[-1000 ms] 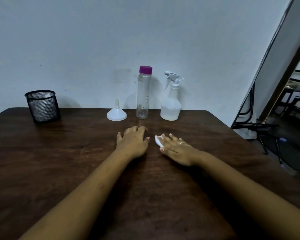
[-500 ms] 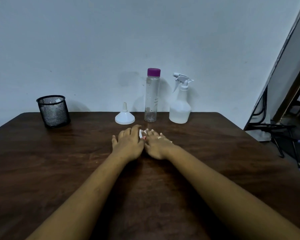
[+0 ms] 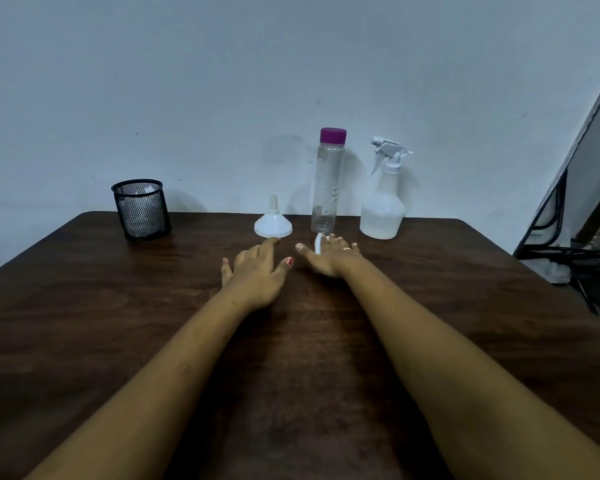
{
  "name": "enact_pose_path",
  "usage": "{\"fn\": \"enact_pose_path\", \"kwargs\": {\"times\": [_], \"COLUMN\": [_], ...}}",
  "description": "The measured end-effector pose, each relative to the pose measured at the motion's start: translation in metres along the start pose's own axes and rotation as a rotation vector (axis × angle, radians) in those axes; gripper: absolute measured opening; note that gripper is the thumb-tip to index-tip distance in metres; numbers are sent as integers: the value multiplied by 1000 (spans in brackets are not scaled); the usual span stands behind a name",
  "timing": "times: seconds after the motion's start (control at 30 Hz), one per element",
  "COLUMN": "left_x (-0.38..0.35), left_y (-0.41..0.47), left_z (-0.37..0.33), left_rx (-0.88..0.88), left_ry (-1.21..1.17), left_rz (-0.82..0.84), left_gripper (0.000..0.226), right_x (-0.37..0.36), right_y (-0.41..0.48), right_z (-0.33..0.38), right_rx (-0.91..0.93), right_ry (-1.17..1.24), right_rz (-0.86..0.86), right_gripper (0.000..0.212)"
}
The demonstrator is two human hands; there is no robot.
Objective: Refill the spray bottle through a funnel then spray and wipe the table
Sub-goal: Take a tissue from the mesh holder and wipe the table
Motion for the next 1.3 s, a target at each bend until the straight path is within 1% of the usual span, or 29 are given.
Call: {"fn": "enact_pose_path", "kwargs": {"times": [0.13, 0.2, 0.27, 0.33, 0.43, 0.47, 0.5, 0.53, 0.6, 0.7, 0.73, 0.8, 0.87, 0.97, 1.07, 1.13, 1.2, 1.3], "left_x": [9, 10, 9, 8, 4, 3, 1, 0, -3, -9, -10, -14, -19, -27, -30, -31, -33, -39], "left_y": [-4, -7, -11, -16, -26, -29, -32, -34, -37, -38, -38, -36, -36, -36, -35, -31, -26, -12], "left_z": [12, 17, 17, 13, 1, -4, -8, -13, -20, -29, -31, -34, -38, -46, -51, -55, -59, -66], "left_rx": [22, 47, 51, 41, 8, -5, -17, -27, -44, -80, -88, -92, -97, -112, -120, -119, -114, -119], "left_ry": [-75, -128, -136, -117, -117, -123, -131, -141, -149, -164, -167, -153, -129, -97, -67, -56, -50, -43], "left_rz": [-46, -18, 12, 27, 38, 39, 38, 36, 30, 17, 13, 23, 48, 82, 80, 69, 60, 67], "left_gripper": [52, 53, 54, 54, 52, 51, 51, 50, 49, 45, 44, 43, 43, 44, 45, 46, 45, 45], "right_x": [-24, -38, -43, -37, -19, -14, -12, -11, -15, -37, -44, -54, -52, -33, -17, -10, -7, -21], "right_y": [-34, -65, -90, -97, -80, -74, -68, -64, -69, -105, -119, -141, -148, -129, -95, -74, -72, -101], "right_z": [38, 35, 13, -22, -77, -85, -84, -73, -34, 15, 18, 3, -29, -87, -126, -124, -97, -50], "right_rx": [239, 335, 374, 303, 33, -29, -49, -22, 117, 350, 404, 464, 432, 244, 50, -11, 27, 257], "right_ry": [-92, -109, -122, -109, -64, -39, -23, -30, -81, -143, -159, -168, -157, -82, -23, -9, -39, -111], "right_rz": [55, 84, 96, 79, 36, 22, 2, -19, -30, 36, 59, 103, 123, 110, 74, 42, 25, 29], "right_gripper": [77, 74, 71, 68, 72, 74, 75, 75, 72, 69, 69, 67, 61, 57, 62, 67, 69, 66]}}
Point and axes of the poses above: each hand's wrist, its own y-axis towards the middle knuckle, its own x-axis out of the back of the hand, z = x × y, the point moved 5 cm from there along y, towards the middle knuckle, and after that the axes turned 11 degrees about z, right-handed, at the moved point
